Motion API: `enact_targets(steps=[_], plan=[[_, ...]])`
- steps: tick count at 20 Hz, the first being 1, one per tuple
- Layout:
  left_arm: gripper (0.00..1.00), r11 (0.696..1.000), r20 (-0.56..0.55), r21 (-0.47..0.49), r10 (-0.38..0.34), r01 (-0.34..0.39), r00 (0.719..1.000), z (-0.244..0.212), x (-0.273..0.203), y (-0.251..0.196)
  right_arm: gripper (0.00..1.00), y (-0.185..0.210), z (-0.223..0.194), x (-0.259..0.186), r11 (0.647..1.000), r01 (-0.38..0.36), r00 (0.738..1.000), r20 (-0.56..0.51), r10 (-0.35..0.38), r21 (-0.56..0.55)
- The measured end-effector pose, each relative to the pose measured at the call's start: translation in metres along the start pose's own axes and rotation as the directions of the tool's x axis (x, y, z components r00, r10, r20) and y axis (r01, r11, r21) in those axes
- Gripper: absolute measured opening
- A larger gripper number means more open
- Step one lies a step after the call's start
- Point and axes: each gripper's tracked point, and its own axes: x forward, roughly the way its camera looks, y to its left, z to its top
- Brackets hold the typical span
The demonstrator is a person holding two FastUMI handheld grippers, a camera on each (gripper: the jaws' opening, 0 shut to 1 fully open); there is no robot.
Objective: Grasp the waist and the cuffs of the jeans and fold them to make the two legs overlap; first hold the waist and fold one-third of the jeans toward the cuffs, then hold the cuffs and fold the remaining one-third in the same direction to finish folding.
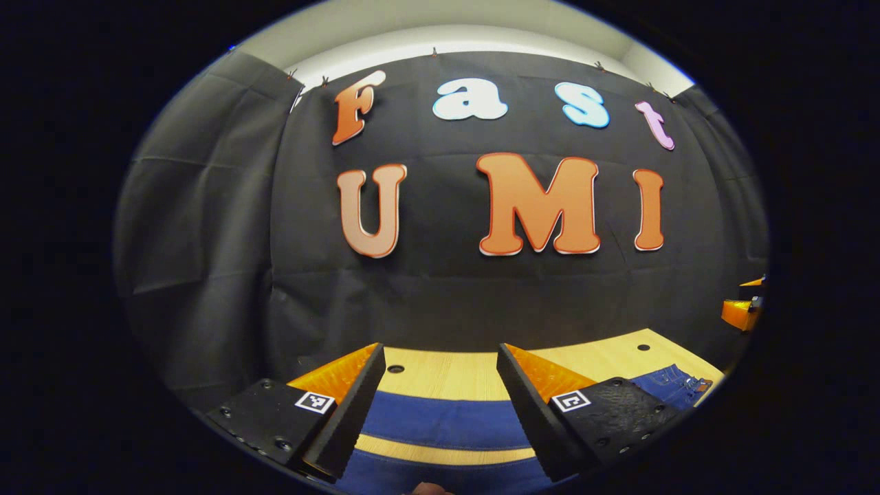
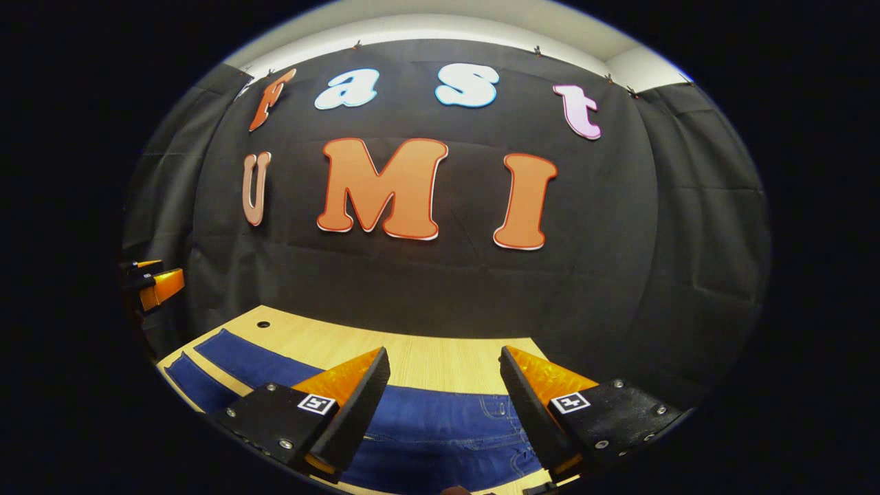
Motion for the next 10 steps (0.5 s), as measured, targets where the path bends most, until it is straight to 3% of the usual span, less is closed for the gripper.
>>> enact_targets(steps=[4,7,10], plan=[[0.99,0.997,-0.165,-0.081,-0.006,-0.008,0.986,-0.053,-0.001,0.037,0.98,-0.023,-0.041,-0.003,0.994,0.037,0.987,-0.157,-0.021,0.105],[0.98,0.99,-0.268,-0.135,0.001,-0.039,0.963,-0.087,-0.006,0.064,0.98,-0.046,-0.068,-0.004,0.989,0.089,0.967,-0.25,-0.056,0.121],[0.98,0.976,-0.349,-0.2,0.014,-0.089,0.937,-0.116,-0.007,0.092,0.98,-0.056,-0.099,-0.003,0.978,0.106,0.939,-0.343,-0.038,0.18]])
